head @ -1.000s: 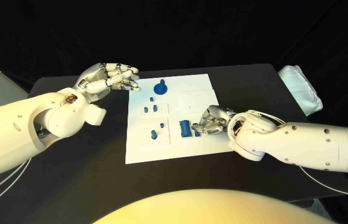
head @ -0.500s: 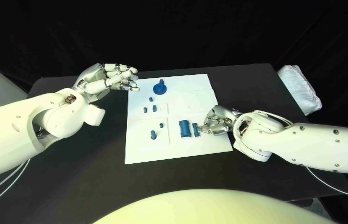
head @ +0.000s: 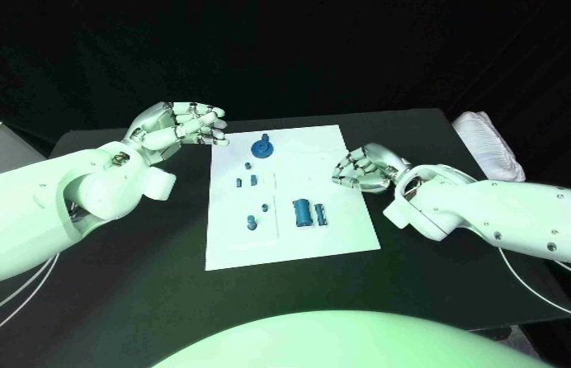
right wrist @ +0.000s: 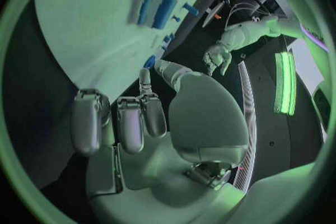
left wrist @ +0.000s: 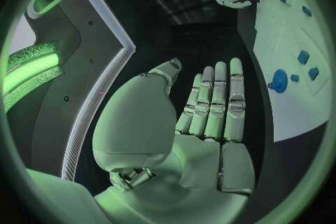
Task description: Assemble the parts on the task board
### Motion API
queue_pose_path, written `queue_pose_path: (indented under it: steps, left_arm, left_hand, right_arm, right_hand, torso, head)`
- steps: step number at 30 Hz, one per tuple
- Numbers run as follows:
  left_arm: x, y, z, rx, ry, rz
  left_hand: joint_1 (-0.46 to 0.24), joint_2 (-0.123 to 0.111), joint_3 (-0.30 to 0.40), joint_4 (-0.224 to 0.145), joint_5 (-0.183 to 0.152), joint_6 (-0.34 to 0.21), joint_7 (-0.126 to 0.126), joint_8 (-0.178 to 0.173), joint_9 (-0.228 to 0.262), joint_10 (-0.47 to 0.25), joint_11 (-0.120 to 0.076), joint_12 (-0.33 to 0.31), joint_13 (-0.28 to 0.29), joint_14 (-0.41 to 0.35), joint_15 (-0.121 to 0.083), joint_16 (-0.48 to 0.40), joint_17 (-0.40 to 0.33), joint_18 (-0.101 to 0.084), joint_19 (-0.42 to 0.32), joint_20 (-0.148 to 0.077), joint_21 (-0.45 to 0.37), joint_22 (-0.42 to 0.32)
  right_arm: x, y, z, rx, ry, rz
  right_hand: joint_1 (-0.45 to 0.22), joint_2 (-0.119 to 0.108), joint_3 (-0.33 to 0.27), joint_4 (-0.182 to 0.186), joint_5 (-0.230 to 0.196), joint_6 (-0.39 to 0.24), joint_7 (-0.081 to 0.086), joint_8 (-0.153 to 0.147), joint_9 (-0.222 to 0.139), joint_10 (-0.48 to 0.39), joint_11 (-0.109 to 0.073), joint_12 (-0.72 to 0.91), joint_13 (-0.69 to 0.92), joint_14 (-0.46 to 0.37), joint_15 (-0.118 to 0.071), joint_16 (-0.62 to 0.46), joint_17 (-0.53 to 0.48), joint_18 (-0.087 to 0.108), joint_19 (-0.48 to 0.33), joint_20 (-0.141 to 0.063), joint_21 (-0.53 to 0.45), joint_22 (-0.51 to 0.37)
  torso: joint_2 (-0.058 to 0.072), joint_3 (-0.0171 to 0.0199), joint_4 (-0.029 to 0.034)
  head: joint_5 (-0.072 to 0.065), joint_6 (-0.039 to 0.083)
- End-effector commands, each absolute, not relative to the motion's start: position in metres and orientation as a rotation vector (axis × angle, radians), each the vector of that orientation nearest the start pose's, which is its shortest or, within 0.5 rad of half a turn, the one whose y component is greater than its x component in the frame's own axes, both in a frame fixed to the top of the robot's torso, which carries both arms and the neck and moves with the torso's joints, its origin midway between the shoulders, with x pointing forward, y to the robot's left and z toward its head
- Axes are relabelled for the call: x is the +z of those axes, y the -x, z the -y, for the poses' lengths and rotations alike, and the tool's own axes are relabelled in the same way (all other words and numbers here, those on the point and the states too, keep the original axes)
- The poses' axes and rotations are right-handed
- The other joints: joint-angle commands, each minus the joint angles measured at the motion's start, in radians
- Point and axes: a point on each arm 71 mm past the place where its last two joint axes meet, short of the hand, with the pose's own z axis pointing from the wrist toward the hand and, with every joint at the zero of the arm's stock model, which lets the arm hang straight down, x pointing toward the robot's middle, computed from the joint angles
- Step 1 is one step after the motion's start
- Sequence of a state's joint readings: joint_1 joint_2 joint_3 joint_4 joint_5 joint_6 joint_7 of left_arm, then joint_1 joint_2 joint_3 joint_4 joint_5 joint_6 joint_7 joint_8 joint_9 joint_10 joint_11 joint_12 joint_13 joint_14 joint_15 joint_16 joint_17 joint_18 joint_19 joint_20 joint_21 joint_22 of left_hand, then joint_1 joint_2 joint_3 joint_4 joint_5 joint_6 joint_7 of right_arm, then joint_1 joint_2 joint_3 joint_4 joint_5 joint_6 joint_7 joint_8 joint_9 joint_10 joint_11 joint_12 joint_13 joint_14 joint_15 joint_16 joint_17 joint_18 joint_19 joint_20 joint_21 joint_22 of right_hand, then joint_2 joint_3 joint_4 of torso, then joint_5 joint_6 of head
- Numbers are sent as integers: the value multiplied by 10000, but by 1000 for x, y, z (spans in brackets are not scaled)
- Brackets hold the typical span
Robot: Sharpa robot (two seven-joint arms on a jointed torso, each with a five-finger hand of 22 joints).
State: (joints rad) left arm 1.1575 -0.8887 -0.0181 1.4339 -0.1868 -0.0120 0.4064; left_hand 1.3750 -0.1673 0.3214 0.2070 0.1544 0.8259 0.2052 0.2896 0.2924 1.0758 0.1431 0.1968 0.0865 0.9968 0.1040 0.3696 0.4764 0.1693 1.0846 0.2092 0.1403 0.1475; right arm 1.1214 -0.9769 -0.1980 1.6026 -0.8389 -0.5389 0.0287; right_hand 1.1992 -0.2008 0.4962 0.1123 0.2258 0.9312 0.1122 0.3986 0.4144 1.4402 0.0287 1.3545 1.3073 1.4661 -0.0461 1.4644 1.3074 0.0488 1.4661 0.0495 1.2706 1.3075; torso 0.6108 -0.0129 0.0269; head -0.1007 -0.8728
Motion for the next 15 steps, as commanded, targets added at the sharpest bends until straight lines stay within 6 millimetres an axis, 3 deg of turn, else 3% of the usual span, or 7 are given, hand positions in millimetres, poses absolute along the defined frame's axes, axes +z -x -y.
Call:
queue_pose_path:
  steps: [1, 3, 5, 7, 11, 14, 15]
  left_arm:
    - [-195, -499, -244, -16648, 9326, -15030]
    - [-198, -506, -247, -16441, 9553, -14690]
    - [-201, -514, -251, -16214, 9723, -14373]
    - [-204, -521, -255, -15920, 9876, -14039]
    - [-211, -537, -266, -15220, 10364, -13206]
    - [-216, -546, -272, -14790, 10543, -12831]
    - [-217, -548, -273, -14704, 10575, -12766]
  left_hand:
    - [186, 26, 27, 4, 56, 56, -53, -55, -14, 57, 24, -48, 12, -118, 10, -105, -1, 126, 16, 23, -87, -39]
    - [304, 34, 62, 33, 57, 81, -92, -66, -22, 11, 32, -142, -13, -332, 61, -354, -62, 113, -131, 77, -230, -127]
    - [472, 67, 160, 49, 60, 117, -155, -74, -33, -96, 85, -352, -78, -539, 145, -715, -156, 108, -337, 172, -427, -248]
    - [571, 75, 245, 73, 57, 32, -254, -166, -86, -169, 172, -579, -141, -632, 233, -1045, -243, 113, -489, 268, -594, -357]
    - [672, 83, 369, 89, 70, -74, -411, -334, -234, -280, 319, -956, -201, -828, 396, -1616, -449, 113, -814, 430, -770, -570]
    - [704, 112, 457, 87, 68, -75, -453, -414, -316, -349, 311, -1160, -211, -917, 437, -1910, -603, 116, -1066, 513, -785, -710]
    - [698, 111, 471, 92, 67, -61, -465, -428, -336, -341, 309, -1196, -209, -952, 443, -1990, -650, 117, -1140, 536, -786, -746]
  right_arm:
    - [-253, -448, 267, 10008, -7106, -16204]
    - [-252, -461, 275, 10143, -7688, -15822]
    - [-251, -473, 281, 10214, -8186, -15462]
    - [-250, -484, 286, 10280, -8623, -15106]
    - [-248, -509, 292, 10579, -9316, -14443]
    - [-247, -520, 292, 10832, -9578, -14164]
    - [-247, -522, 292, 10904, -9616, -14129]
  right_hand:
    - [216, 31, 87, -187, -96, -194, 93, -88, -58, -914, 84, -1607, 841, 121, 100, -1128, -66, 388, 236, 131, -2213, 605]
    - [358, 64, 237, -285, -99, -359, 127, -112, -71, -2208, 123, -3789, -395, -566, 103, -2625, -1511, 797, -355, 146, -5094, -740]
    - [412, 37, 386, -333, -79, -512, 146, -105, -64, -3529, 155, -6215, -1962, -1302, 162, -4355, -2988, 1185, -969, 181, -8194, -2372]
    - [473, 17, 590, -367, -78, -649, 204, -115, -68, -4025, 227, -7444, -3014, -2264, 247, -6414, -4621, 1334, -1416, 259, -9870, -3448]
    - [606, 58, 1083, -505, -226, -795, 472, -355, -281, -4068, 619, -10225, -6515, -3548, 675, -8734, -5575, 1299, -2252, 660, -11702, -5469]
    - [614, 91, 1179, -564, -338, -828, 668, -693, -471, -3790, 891, -11373, -8377, -3927, 938, -10410, -6585, 1338, -2930, 1008, -12026, -6798]
    - [623, 124, 1173, -581, -310, -775, 645, -731, -493, -3752, 827, -11522, -8670, -3908, 988, -10656, -6740, 1295, -2984, 1084, -12103, -7037]
  torso:
    - [-241, -72, -11]
    - [-340, -101, -4]
    - [-421, -119, 3]
    - [-496, -126, -6]
    - [-623, -109, -31]
    - [-709, -99, -4]
    - [-726, -97, 0]
  head:
    - [27, 2]
    - [79, 2]
    - [137, 175]
    - [208, 300]
    - [368, 622]
    - [495, 825]
    - [546, 903]
